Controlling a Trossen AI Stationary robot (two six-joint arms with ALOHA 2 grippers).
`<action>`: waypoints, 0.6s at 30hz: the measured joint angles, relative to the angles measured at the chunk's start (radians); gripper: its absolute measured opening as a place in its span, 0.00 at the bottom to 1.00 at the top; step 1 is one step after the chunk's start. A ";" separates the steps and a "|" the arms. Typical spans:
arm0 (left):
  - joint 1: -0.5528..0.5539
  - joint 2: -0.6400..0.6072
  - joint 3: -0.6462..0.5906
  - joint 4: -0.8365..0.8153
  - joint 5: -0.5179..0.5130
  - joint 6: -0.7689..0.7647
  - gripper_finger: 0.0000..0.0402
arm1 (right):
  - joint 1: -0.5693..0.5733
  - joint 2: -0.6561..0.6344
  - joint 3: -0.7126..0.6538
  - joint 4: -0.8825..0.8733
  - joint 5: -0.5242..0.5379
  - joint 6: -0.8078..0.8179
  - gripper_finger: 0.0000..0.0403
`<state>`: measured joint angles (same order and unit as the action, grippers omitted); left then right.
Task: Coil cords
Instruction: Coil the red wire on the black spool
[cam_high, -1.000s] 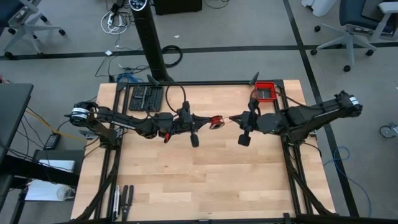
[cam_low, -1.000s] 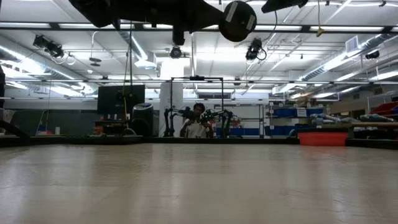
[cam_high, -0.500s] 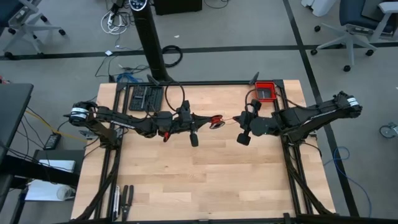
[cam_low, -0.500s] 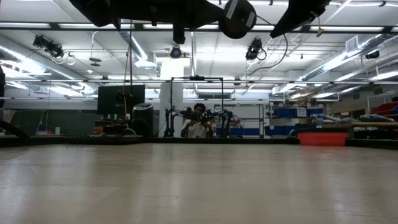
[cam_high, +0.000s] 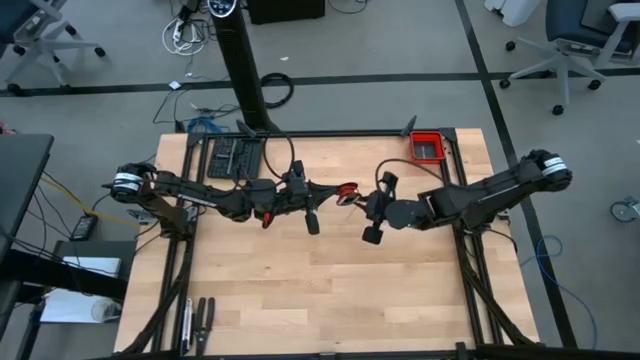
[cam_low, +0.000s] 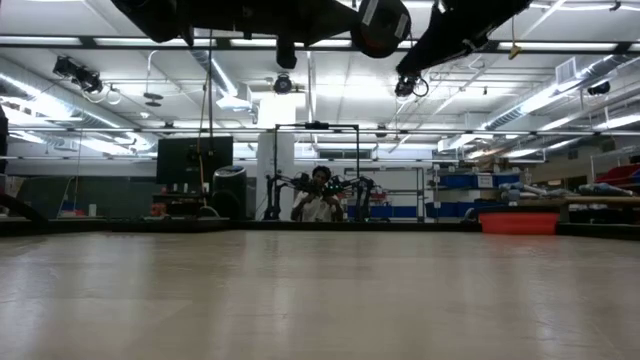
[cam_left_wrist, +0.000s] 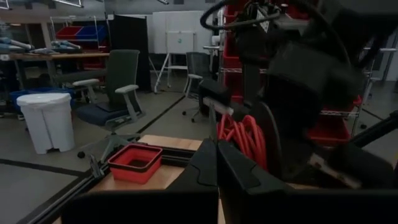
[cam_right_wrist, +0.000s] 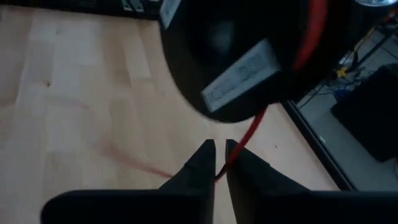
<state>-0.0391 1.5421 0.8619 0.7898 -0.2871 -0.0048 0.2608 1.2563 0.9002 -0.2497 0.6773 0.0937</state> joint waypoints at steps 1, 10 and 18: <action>0.000 0.000 0.000 0.001 0.000 0.000 0.00 | -0.002 0.011 -0.001 0.013 0.000 -0.003 0.11; 0.000 0.000 0.000 -0.008 -0.001 0.000 0.00 | 0.006 0.020 -0.002 -0.052 0.007 0.046 0.17; 0.000 0.000 0.000 -0.011 -0.001 0.000 0.00 | 0.060 0.009 -0.016 -0.150 0.031 0.188 0.17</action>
<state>-0.0391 1.5425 0.8619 0.7792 -0.2882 -0.0048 0.3208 1.2652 0.8843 -0.3993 0.7084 0.2818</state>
